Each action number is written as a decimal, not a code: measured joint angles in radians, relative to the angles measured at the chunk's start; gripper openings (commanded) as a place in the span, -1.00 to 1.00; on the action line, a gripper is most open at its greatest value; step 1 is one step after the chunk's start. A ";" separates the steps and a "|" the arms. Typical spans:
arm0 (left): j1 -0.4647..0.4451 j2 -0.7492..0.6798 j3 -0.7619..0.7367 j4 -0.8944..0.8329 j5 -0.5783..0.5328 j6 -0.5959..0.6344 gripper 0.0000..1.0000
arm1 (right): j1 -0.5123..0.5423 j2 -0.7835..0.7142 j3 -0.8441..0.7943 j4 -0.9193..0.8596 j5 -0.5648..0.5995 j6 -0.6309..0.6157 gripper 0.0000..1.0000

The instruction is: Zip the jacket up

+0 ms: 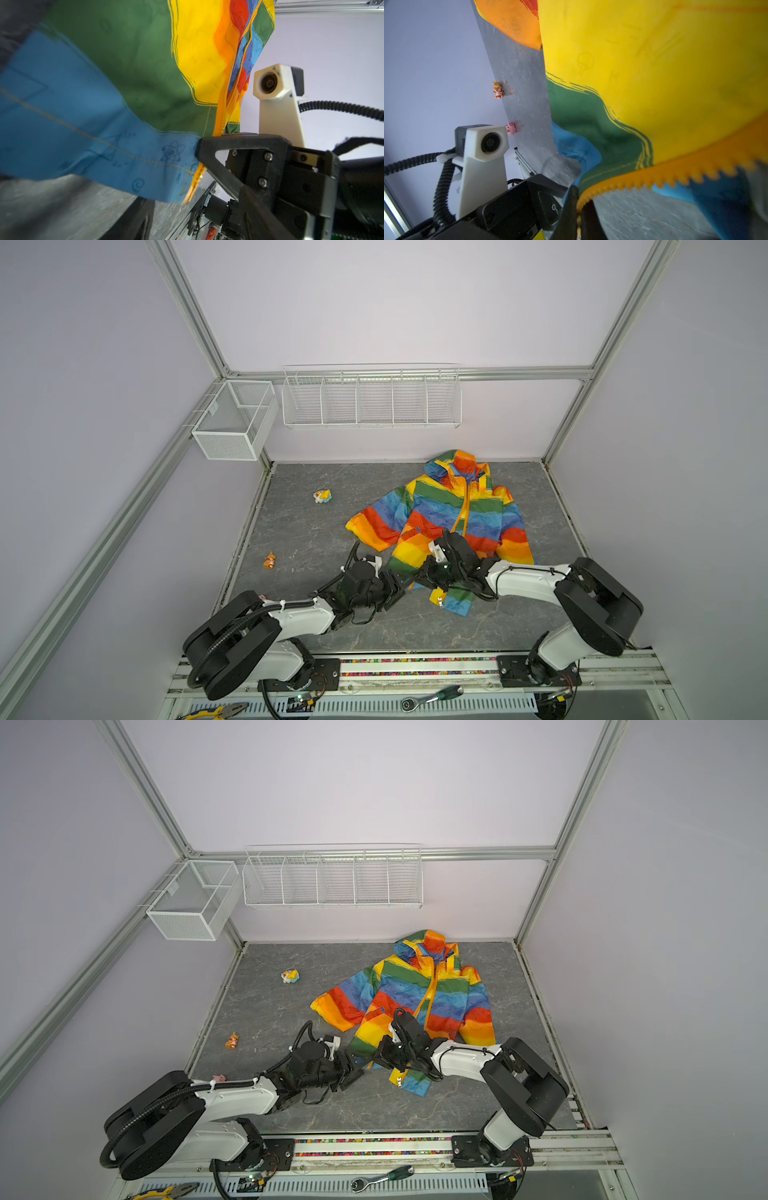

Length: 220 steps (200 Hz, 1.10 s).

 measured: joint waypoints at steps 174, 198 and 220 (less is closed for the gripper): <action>-0.012 0.262 -0.027 0.481 -0.093 -0.016 -0.19 | -0.069 -0.105 -0.103 0.034 -0.060 0.028 -0.86; -0.015 0.224 -0.014 0.425 -0.082 0.006 -0.38 | -0.069 -0.105 -0.103 0.034 -0.060 0.026 -0.86; -0.016 0.206 -0.011 0.389 -0.073 0.027 -0.69 | -0.069 -0.105 -0.103 0.034 -0.060 0.025 -0.87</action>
